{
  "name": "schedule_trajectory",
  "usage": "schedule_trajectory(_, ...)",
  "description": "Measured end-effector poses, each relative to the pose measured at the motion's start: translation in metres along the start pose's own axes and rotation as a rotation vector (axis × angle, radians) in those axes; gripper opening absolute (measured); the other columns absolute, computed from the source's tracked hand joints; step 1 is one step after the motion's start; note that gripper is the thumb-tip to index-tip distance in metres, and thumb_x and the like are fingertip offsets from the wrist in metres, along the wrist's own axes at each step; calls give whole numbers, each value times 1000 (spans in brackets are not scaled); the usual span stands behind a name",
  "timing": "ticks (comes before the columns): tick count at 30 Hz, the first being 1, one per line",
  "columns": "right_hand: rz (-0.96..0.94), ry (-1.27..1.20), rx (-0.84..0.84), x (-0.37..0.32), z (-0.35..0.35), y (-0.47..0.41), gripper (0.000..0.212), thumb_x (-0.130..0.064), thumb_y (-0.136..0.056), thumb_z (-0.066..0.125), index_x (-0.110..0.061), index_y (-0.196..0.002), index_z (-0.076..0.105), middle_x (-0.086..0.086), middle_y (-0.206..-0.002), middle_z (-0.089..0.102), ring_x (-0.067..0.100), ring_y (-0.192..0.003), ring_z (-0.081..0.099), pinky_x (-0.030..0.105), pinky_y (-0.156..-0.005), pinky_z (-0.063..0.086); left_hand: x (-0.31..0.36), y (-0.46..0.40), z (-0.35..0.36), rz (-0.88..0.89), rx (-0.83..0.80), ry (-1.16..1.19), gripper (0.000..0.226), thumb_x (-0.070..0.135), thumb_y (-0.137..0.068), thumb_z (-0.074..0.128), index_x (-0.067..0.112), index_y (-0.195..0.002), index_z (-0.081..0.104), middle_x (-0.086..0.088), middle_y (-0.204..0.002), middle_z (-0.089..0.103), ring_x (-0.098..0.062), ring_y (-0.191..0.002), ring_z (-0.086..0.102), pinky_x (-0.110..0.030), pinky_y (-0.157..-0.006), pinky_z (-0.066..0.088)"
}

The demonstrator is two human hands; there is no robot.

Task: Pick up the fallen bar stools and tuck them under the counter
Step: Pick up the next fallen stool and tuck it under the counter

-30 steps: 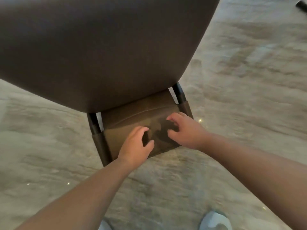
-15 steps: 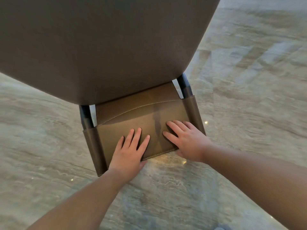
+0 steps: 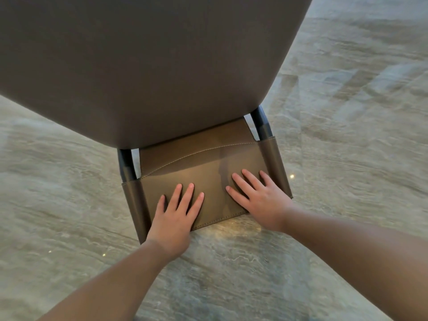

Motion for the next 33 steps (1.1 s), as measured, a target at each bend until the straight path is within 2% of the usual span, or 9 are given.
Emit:
schedule_trajectory(4, 3, -8, -14, -4, -7, 2, 81, -24, -95, 49, -20, -155, -6, 17, -163, 0, 44, -148, 5, 62, -113, 22, 2, 6, -14, 18, -2, -17, 112, 26, -89, 56, 34, -134, -46, -4, -160, -26, -32, -147, -22, -56, -117, 4)
schedule_trajectory(10, 23, -32, 8, -2, -57, 21, 81, -20, -96, 48, -23, -154, -9, 13, -164, -3, 40, -149, 3, 56, -115, 22, -2, 31, -66, 90, 54, -58, 107, 18, -90, 51, 34, -133, -45, -5, -162, -21, -33, -148, -16, -54, -118, 7)
schedule_trajectory(13, 54, -66, 28, 0, -103, 37, 80, -17, -95, 48, -22, -155, -5, 13, -164, -1, 38, -149, 6, 54, -115, 23, -4, 53, -109, 134, 102, -55, 100, 13, -87, 53, 36, -144, -26, -8, -164, -9, -36, -150, -6, -55, -117, 13)
schedule_trajectory(16, 62, -97, 60, 5, -161, 52, 78, -17, -96, 48, -22, -155, -2, 12, -164, 2, 36, -149, 7, 53, -115, 24, -11, 76, -168, 135, 198, -21, 98, 2, -74, 68, 32, -153, 19, -14, -161, 21, -42, -146, 19, -59, -111, 29)
schedule_trajectory(18, 62, -119, 85, 9, -203, 61, 78, -17, -96, 48, -22, -155, -2, 11, -164, 4, 35, -149, 9, 51, -115, 26, -21, 89, -206, 108, 222, -9, 94, -4, -70, 69, 28, -151, 33, -15, -159, 28, -44, -144, 24, -60, -108, 33)
schedule_trajectory(22, 53, -148, 138, 21, -291, 71, 73, -17, -99, 46, -23, -156, 1, 7, -165, 8, 33, -149, 13, 48, -115, 28, -50, 109, -290, 63, 219, 41, 89, -12, -73, 61, 26, -150, 36, -17, -158, 29, -48, -141, 27, -60, -101, 43)
schedule_trajectory(27, 76, -198, 234, 45, -401, 72, 66, -17, -101, 43, -23, -157, 8, 4, -165, 13, 32, -149, 16, 46, -116, 28, -91, 123, -397, 26, 230, 34, 90, -13, -74, 56, 27, -151, 33, -15, -159, 27, -47, -142, 26, -51, -88, 51)
schedule_trajectory(31, 79, -193, 291, 70, -490, 69, 63, -12, -100, 42, -20, -156, 15, 7, -164, 17, 34, -148, 19, 48, -114, 30, -119, 130, -485, 23, 305, 26, 91, -20, -65, 56, 17, -147, 41, -21, -152, 37, -53, -136, 34, -53, -80, 53)
schedule_trajectory(33, 91, -179, 323, 86, -535, 66, 60, -10, -99, 41, -17, -155, 22, 10, -161, 25, 35, -145, 27, 48, -109, 35, -134, 129, -526, 22, 341, 7, 93, -21, -62, 54, 14, -147, 41, -23, -151, 39, -54, -134, 37, -55, -78, 54)
Point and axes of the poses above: each hand's wrist, its own y-axis away from the middle knuckle, its own z-axis out of the palm, x = y × z, the point moved 7 cm from there along -y, towards the middle knuckle
